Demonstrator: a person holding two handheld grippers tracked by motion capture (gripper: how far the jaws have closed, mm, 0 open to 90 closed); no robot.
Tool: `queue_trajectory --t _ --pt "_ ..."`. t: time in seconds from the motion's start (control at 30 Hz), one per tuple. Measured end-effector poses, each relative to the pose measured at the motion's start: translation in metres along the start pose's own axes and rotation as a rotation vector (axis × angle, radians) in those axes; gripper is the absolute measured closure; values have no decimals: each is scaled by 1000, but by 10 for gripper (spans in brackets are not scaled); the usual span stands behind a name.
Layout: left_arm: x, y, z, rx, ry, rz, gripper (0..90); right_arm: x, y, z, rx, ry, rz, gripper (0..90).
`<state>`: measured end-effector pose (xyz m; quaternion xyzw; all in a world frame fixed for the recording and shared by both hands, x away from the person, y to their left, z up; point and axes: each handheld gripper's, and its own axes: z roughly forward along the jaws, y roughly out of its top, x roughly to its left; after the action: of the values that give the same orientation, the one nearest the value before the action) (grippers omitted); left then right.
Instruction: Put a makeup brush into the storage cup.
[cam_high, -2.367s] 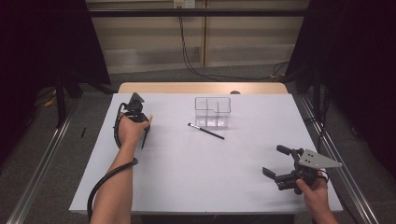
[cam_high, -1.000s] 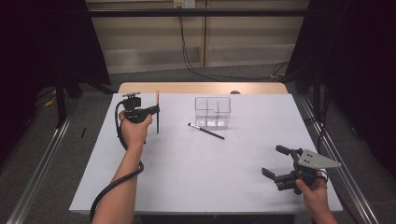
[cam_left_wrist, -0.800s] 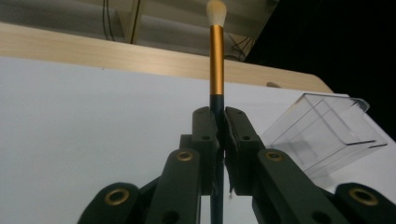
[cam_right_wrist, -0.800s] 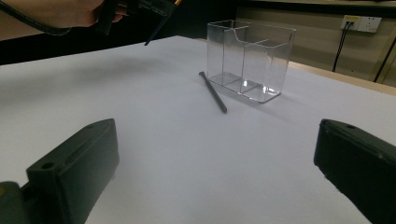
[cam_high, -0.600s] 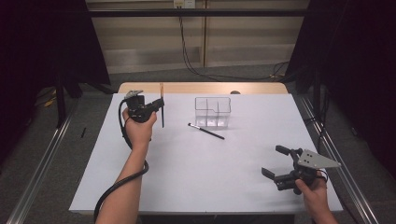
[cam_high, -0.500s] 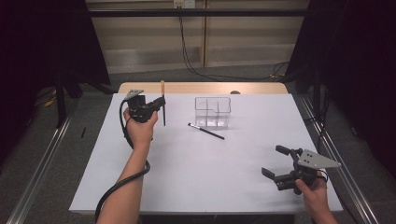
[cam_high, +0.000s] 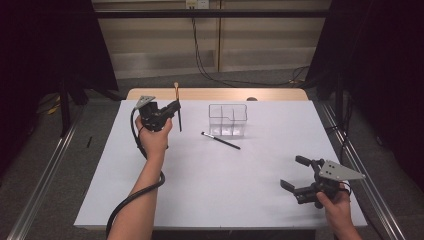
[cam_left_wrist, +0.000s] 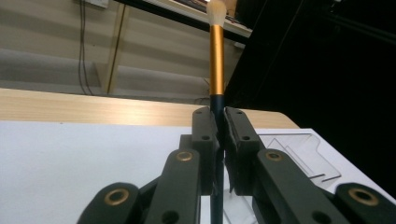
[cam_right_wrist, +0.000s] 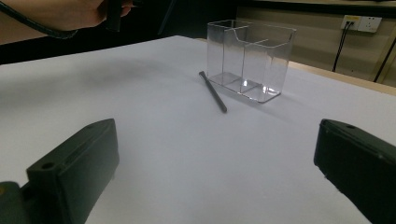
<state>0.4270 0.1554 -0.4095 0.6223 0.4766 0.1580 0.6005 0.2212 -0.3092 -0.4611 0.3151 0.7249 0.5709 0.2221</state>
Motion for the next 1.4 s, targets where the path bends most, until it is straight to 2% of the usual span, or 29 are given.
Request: queue_trajectory --t 0.13,0.43,1.07,1.4 --pt "-3 -1 1 -15 -23 11 836 0 0 0 -1 2 0 0" --pt "-10 0 5 -44 -39 13 836 0 0 0 -1 2 -1 0" --pt "-27 -1 19 -54 -82 37 836 0 1 -1 -2 1 -2 0" --pt "-33 -1 25 -62 -97 36 836 0 1 -1 -2 1 -3 0"
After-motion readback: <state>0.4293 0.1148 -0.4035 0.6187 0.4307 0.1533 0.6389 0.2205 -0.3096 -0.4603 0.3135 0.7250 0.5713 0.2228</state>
